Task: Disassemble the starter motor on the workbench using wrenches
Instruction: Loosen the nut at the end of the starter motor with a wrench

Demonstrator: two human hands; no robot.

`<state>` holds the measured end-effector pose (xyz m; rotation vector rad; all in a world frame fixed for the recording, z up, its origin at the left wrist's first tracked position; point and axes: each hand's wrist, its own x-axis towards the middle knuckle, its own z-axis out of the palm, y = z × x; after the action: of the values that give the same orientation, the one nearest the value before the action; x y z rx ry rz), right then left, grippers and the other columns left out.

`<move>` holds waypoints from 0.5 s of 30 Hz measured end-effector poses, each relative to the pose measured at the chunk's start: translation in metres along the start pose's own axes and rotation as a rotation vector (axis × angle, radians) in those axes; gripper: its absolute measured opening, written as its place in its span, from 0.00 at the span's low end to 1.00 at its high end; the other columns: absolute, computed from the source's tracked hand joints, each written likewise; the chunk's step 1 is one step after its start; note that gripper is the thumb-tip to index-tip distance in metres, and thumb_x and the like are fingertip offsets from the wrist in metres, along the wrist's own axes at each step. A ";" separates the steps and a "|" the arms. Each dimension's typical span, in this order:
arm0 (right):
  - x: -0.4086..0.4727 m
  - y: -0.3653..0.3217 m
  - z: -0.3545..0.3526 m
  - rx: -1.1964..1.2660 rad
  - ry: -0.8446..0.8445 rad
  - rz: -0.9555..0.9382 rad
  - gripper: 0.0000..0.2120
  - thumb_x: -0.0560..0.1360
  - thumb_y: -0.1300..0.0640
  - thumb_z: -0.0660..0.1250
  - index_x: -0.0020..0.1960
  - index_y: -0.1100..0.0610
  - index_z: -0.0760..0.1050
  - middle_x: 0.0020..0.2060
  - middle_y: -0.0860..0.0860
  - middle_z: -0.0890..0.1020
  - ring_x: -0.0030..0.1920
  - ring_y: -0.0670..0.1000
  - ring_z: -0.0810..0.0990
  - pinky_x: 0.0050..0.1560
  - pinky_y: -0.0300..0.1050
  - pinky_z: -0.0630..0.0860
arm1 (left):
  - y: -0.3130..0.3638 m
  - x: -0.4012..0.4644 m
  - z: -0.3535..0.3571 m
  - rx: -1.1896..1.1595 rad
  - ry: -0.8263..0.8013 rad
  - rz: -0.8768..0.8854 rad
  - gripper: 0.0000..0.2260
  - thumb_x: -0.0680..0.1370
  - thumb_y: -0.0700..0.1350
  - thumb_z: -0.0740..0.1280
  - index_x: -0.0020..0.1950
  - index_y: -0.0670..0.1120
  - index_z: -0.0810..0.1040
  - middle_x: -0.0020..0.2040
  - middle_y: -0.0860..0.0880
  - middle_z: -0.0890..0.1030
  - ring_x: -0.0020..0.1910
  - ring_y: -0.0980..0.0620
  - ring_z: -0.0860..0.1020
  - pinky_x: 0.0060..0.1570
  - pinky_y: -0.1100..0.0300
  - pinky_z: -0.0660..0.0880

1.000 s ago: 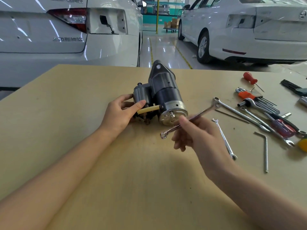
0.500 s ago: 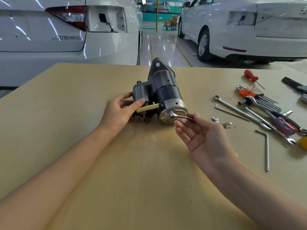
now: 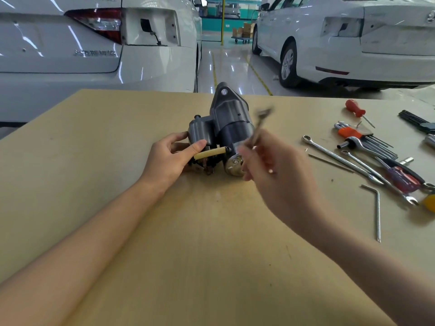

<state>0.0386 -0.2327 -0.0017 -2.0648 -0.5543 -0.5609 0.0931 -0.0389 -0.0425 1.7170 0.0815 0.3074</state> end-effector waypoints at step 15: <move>-0.027 -0.005 0.001 0.132 -0.218 0.049 0.08 0.79 0.57 0.63 0.41 0.53 0.76 0.32 0.44 0.78 0.30 0.43 0.73 0.34 0.34 0.69 | -0.002 0.000 -0.001 -0.005 -0.012 0.020 0.35 0.63 0.59 0.72 0.67 0.46 0.75 0.50 0.50 0.83 0.44 0.59 0.82 0.35 0.70 0.75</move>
<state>0.0140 -0.2336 -0.0150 -2.0196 -0.6479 -0.2642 0.0934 -0.0380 -0.0439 1.7150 0.0545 0.3120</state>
